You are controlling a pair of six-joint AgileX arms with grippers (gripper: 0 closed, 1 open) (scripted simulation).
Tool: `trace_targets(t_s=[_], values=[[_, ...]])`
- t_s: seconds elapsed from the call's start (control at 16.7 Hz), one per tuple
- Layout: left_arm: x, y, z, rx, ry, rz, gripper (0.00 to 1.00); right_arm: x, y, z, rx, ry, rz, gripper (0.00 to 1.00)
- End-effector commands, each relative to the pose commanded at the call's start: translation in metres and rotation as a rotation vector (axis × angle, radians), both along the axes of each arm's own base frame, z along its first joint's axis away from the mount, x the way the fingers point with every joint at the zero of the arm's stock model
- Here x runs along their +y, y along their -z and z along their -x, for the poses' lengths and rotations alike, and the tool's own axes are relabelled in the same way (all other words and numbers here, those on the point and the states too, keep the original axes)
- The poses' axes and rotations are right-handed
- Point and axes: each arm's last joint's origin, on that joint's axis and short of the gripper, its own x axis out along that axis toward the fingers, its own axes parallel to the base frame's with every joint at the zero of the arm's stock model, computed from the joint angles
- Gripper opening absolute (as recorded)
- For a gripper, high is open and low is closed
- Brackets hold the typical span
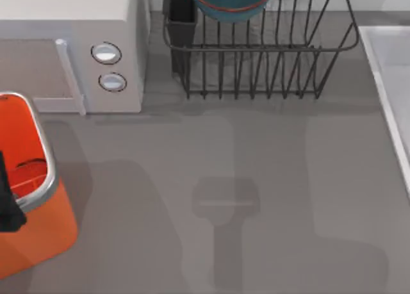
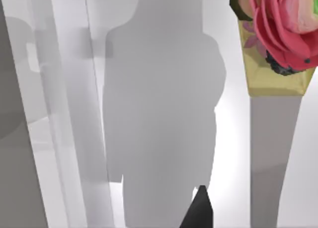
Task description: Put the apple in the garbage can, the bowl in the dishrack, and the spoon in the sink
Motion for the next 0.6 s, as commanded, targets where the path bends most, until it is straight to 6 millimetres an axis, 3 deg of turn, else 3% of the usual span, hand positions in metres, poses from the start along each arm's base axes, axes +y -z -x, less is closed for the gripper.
trace_targets(t_s=[0.18, 0.6], values=[[0.0, 0.0, 0.0, 0.0, 0.0, 0.0, 1.0, 0.0079, 0.0064, -0.0039, 0.003, 0.001, -0.001, 0.0], [0.0, 0.0, 0.0, 0.0, 0.0, 0.0, 1.0, 0.0052, 0.009, -0.0047, 0.0, 0.008, -0.002, 0.0]])
